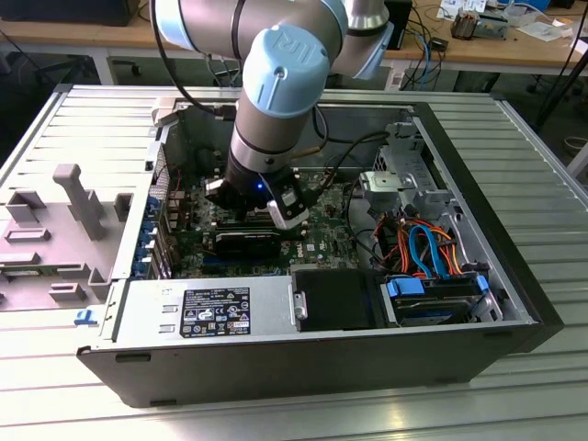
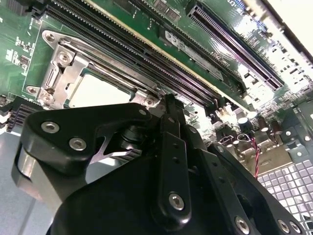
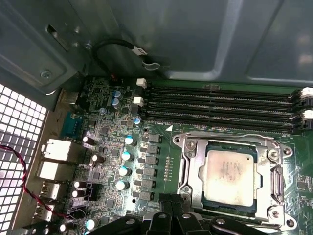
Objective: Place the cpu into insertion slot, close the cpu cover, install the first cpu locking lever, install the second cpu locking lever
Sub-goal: 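Install the second cpu locking lever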
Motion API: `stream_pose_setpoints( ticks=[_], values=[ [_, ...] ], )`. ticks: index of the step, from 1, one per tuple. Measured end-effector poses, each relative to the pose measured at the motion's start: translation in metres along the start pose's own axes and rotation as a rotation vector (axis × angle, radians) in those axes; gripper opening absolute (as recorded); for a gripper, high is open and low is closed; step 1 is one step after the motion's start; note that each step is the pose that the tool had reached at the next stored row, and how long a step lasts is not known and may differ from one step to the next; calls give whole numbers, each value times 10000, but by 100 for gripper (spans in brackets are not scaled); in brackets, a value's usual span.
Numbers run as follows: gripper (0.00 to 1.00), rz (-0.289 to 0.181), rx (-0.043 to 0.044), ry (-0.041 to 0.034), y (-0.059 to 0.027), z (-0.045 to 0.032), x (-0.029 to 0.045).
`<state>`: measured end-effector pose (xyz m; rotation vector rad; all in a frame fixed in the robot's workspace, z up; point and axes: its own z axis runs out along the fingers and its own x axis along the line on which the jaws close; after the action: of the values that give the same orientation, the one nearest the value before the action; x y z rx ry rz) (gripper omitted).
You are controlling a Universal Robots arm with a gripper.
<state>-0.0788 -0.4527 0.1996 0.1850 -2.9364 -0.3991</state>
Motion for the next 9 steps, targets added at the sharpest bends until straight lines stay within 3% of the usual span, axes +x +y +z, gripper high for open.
stream_pose_setpoints(
  ticks=[9],
  values=[
    [11, 0, 0, -1, -12, 40, -5]
  ],
)
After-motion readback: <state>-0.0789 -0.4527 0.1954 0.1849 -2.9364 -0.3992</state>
